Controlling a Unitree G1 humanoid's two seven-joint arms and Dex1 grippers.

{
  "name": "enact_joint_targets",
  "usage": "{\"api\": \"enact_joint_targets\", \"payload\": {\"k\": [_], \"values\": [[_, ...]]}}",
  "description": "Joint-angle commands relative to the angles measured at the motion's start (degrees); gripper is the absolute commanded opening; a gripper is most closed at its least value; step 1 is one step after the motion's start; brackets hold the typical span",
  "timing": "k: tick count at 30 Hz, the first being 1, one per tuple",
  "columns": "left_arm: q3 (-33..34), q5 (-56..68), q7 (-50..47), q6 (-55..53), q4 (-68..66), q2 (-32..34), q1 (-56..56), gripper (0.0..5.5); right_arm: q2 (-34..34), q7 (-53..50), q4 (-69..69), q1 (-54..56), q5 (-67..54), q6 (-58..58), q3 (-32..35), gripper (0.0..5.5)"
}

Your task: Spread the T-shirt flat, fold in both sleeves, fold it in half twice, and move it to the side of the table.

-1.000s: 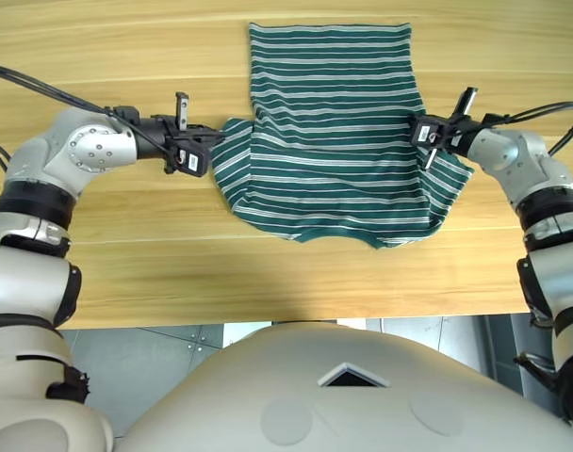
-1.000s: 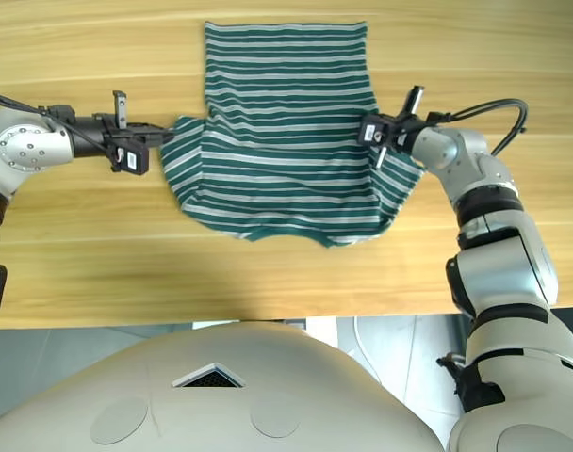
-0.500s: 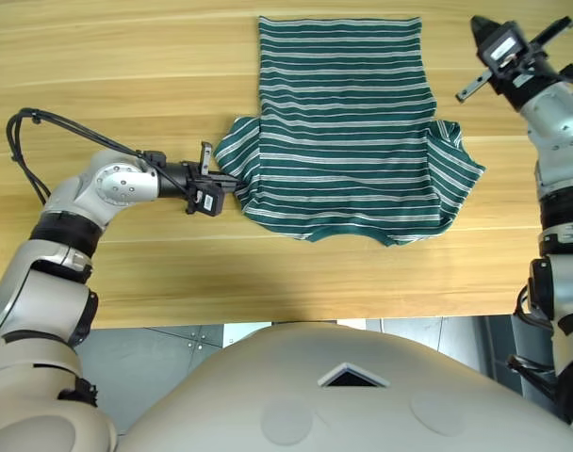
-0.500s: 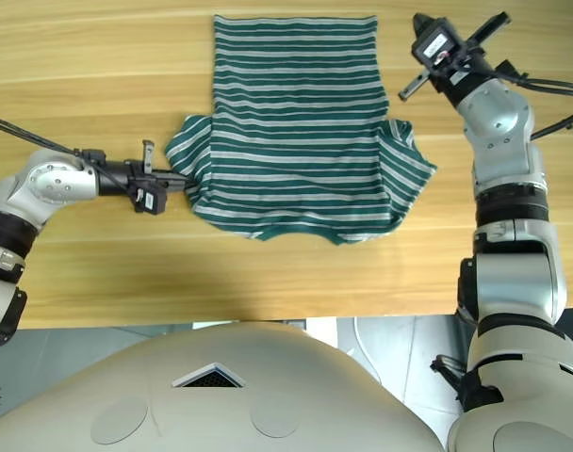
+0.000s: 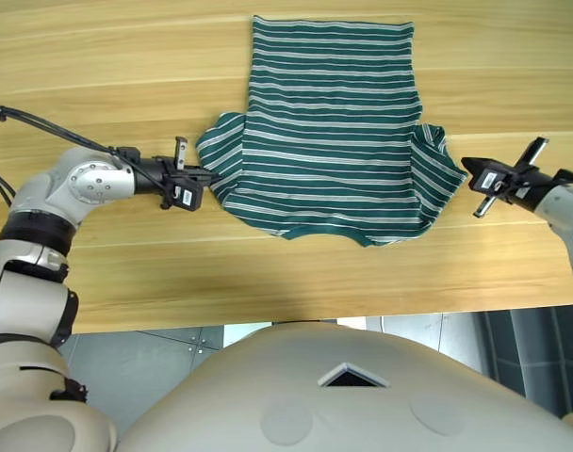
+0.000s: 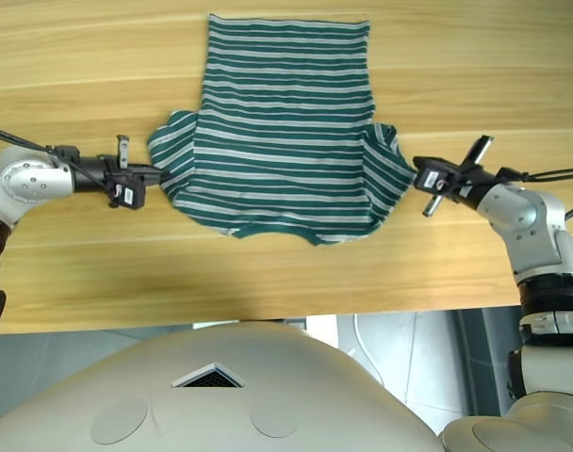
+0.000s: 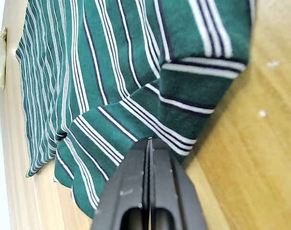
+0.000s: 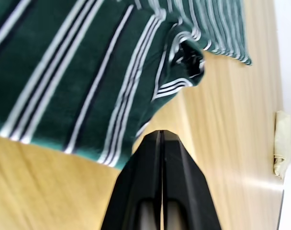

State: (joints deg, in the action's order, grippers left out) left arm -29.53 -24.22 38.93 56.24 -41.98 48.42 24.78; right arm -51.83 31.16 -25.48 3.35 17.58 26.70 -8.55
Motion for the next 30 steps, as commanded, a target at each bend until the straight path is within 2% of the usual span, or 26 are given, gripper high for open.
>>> {"api": "enact_joint_targets", "payload": {"k": [1, 5, 17, 26, 30], "values": [[-1.2, -1.0, 2.4, -0.4, 0.2, 1.0, -4.5, 0.03, 1.4, -0.1, -1.7, 0.5, 1.6, -0.7, -1.2, 0.00], [0.0, 6.1, 6.0, -1.0, 5.9, 1.9, -7.4, 0.03, 2.3, 0.6, -1.9, 0.2, 2.7, -0.9, -3.0, 0.00], [6.4, 7.5, 5.3, -4.2, 8.6, 5.6, -7.5, 0.03, 0.7, 1.1, -2.6, -1.5, 1.9, -2.0, -2.3, 0.00], [9.8, 21.9, 14.3, -6.9, 15.2, 7.7, -10.3, 0.03, -0.1, 2.1, -1.1, -3.4, -1.0, -0.9, -1.0, 0.00], [12.1, 20.5, 14.7, -9.6, 13.0, 8.8, -9.2, 0.64, -0.3, 1.2, 1.0, -4.6, -4.1, -0.1, 1.9, 0.00]]}}
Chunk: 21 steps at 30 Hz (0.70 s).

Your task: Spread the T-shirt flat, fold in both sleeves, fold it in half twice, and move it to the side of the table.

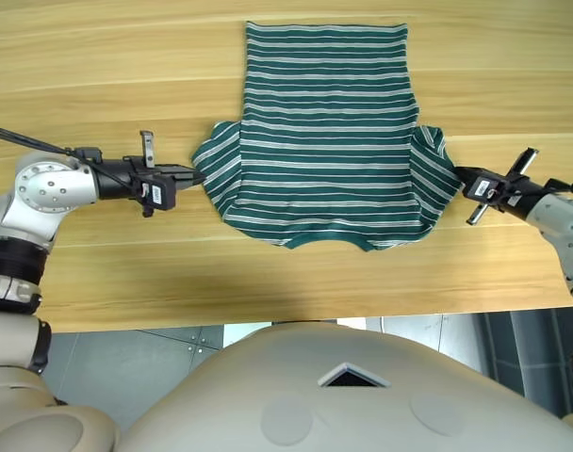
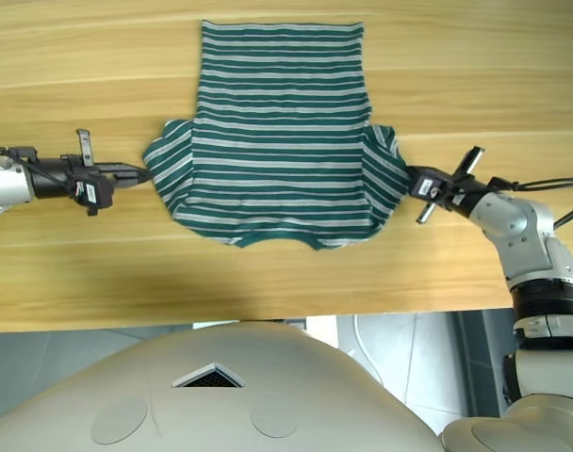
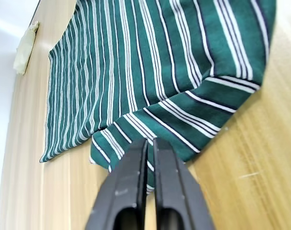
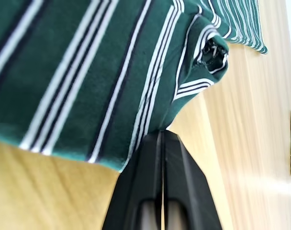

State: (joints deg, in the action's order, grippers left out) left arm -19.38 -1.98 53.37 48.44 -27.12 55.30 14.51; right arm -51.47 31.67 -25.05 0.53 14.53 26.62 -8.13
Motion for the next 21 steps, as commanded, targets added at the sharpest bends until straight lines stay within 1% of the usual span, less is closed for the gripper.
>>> {"api": "enact_joint_targets", "payload": {"k": [1, 3, 6, 10, 13, 15, 17, 21], "values": [[2.1, -3.9, -0.7, -2.1, -3.0, 2.0, 1.4, 0.81, -0.6, 0.6, 1.1, -1.9, -1.4, -0.1, 2.0, 0.20], [1.1, -13.9, -6.7, -3.6, -6.8, 1.5, 3.7, 1.18, -0.4, 0.3, 1.6, -2.1, -1.5, -0.3, 2.5, 0.57], [-0.4, -22.4, -11.7, -4.4, -9.3, 0.0, 5.1, 1.58, -0.2, -0.3, 1.2, -2.0, -0.4, -0.9, 2.4, 0.60], [-1.6, -24.8, -14.2, -2.5, -10.1, -2.3, 5.4, 2.20, 0.1, -0.4, 1.2, -1.9, 0.3, -1.5, 2.1, 0.60], [-2.0, -24.2, -14.5, -1.1, -10.8, -3.7, 5.4, 2.65, 0.6, -0.6, 0.8, -1.6, 0.8, -1.5, 1.8, 0.60], [-2.0, -23.6, -14.3, -0.3, -11.0, -4.1, 5.3, 2.94, 0.7, -0.6, 0.9, -1.5, 0.9, -1.7, 1.7, 0.60], [-2.2, -23.6, -14.2, -0.1, -11.4, -4.3, 5.4, 3.10, 0.8, -0.5, 1.0, -1.5, 1.0, -1.7, 1.6, 0.60], [-2.5, -24.2, -14.6, 0.4, -12.7, -4.9, 6.1, 3.71, 1.0, -0.5, 1.0, -1.5, 1.2, -1.7, 1.4, 0.60]]}}
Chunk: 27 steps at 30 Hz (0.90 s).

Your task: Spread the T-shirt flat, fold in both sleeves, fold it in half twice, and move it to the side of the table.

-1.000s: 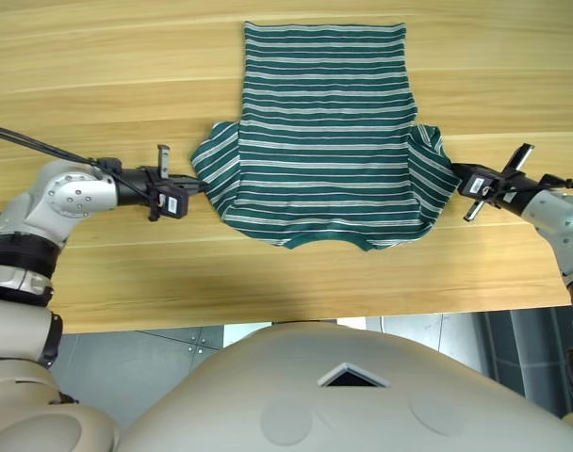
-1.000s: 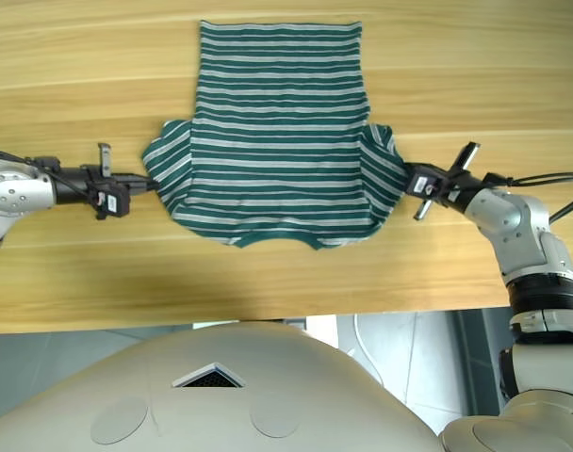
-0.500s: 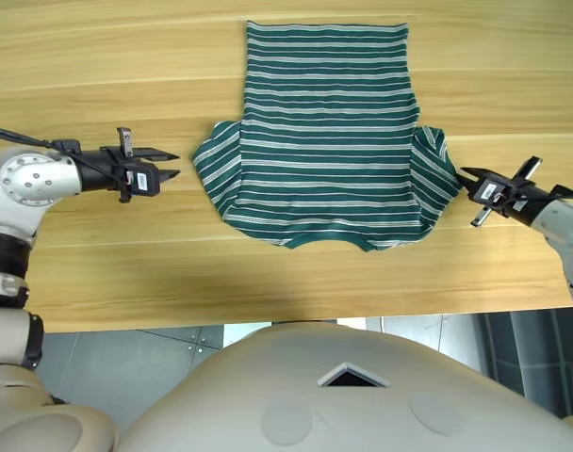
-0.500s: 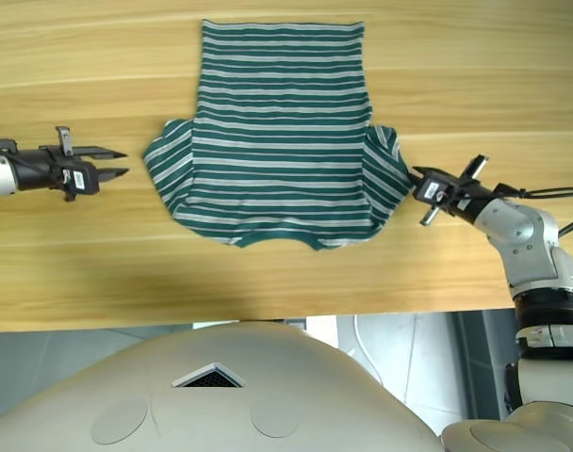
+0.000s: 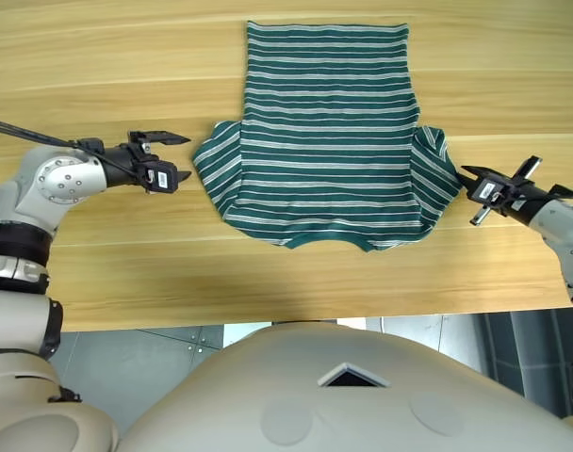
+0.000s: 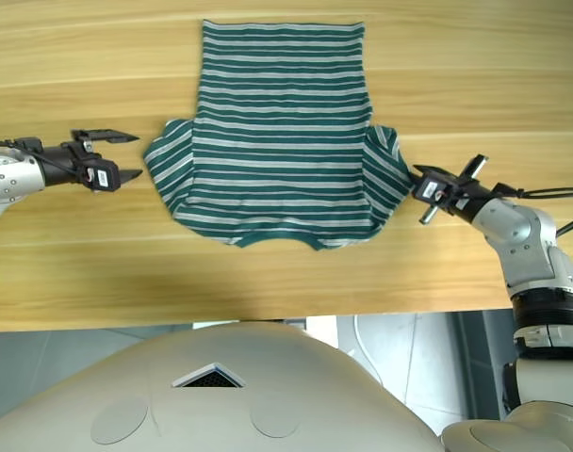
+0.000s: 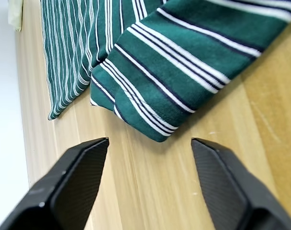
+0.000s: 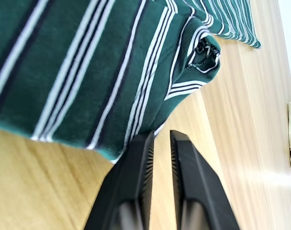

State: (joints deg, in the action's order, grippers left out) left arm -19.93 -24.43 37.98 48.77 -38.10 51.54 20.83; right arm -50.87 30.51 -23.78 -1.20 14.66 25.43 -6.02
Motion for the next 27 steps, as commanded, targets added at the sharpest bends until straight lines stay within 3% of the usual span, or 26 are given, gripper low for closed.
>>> {"api": "enact_joint_targets", "payload": {"k": [1, 4, 27], "values": [[-2.2, -2.0, 0.7, 0.3, -2.1, -1.3, 0.1, 3.83, 0.4, 0.6, -0.2, 0.2, 1.1, -0.6, -0.8, 0.60], [-2.8, -3.2, -0.2, 1.1, -4.1, -1.9, 1.3, 4.07, 0.5, 0.7, -0.1, 0.1, 1.1, -0.7, -0.9, 0.60], [-6.6, -5.6, -4.3, 5.8, -11.3, -3.5, 5.3, 0.36, 0.8, 0.6, 1.0, 0.0, 1.2, -1.4, -1.6, 0.60]]}}
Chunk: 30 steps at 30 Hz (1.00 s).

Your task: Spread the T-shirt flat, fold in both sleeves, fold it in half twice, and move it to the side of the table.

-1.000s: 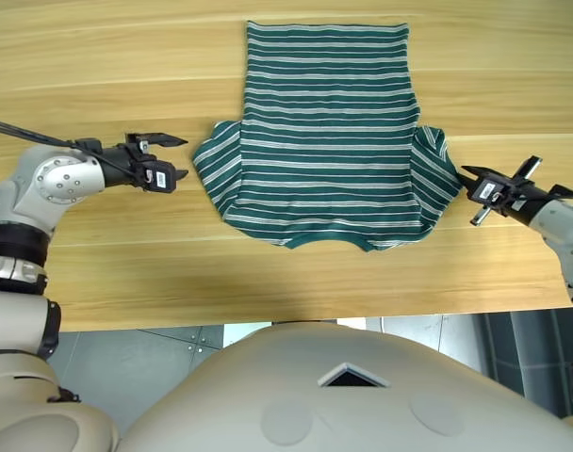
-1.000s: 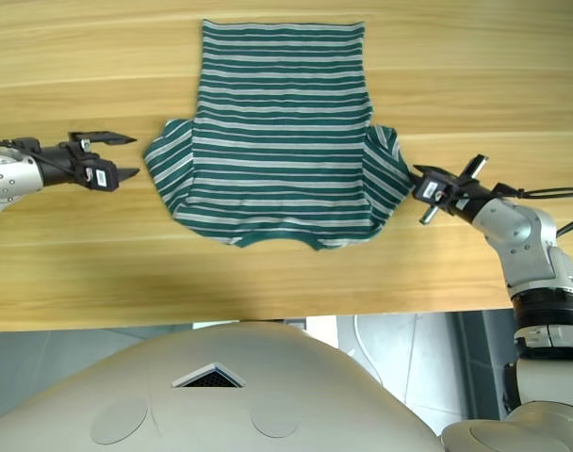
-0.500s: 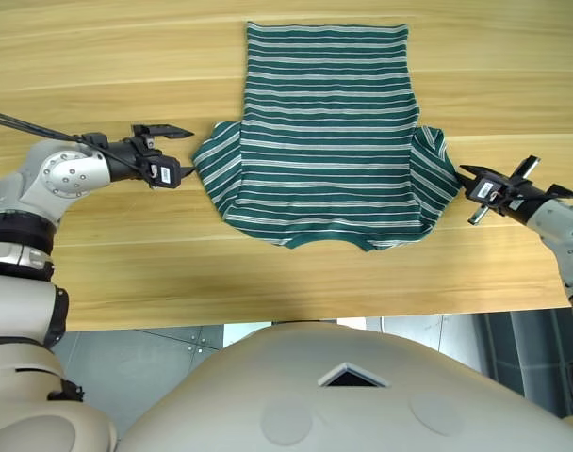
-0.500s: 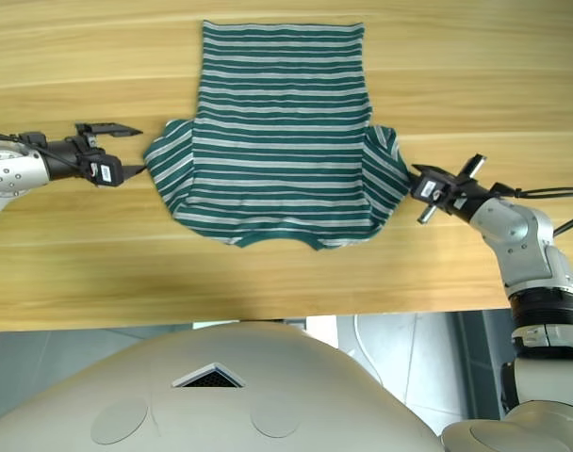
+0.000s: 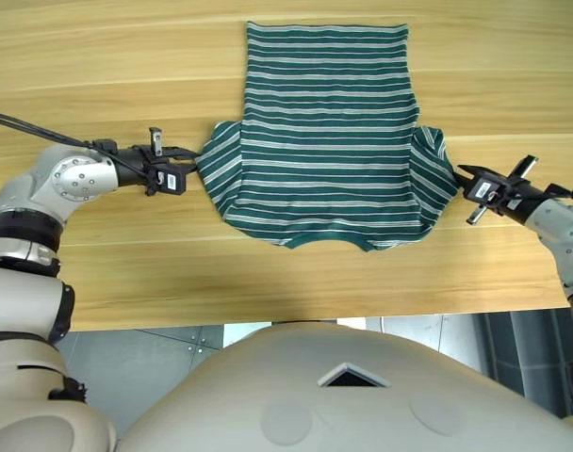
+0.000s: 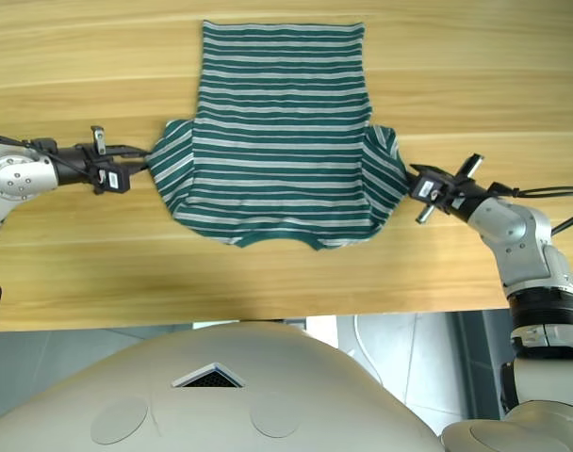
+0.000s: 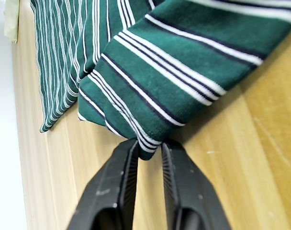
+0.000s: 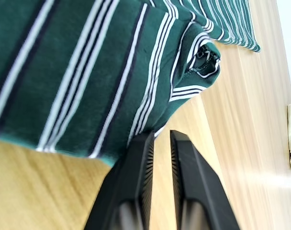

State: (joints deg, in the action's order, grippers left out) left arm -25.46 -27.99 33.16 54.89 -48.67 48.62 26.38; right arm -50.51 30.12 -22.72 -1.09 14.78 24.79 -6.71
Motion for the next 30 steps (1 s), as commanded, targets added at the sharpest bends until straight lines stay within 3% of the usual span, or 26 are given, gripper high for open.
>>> {"api": "enact_joint_targets", "payload": {"k": [1, 3, 20, 30], "values": [[-1.1, -2.0, 0.4, -0.3, -0.7, -0.5, -0.3, 0.25, 0.4, 1.0, 0.0, -0.1, 1.1, -0.7, -0.9, 0.60], [-1.1, -2.1, 0.0, -0.3, -0.7, -0.3, -0.2, 0.01, 0.4, 1.0, 0.0, -0.1, 1.1, -0.7, -0.9, 0.60], [2.9, 8.7, 3.4, 1.1, 5.3, -2.3, -0.4, 0.01, 0.2, 0.9, 0.0, 0.0, 1.1, -0.4, -0.8, 0.60], [4.2, 8.3, 3.5, -0.6, 11.8, -2.1, -1.8, 0.01, 0.4, 1.2, 1.0, 0.0, 1.1, -1.0, -1.0, 0.60]]}}
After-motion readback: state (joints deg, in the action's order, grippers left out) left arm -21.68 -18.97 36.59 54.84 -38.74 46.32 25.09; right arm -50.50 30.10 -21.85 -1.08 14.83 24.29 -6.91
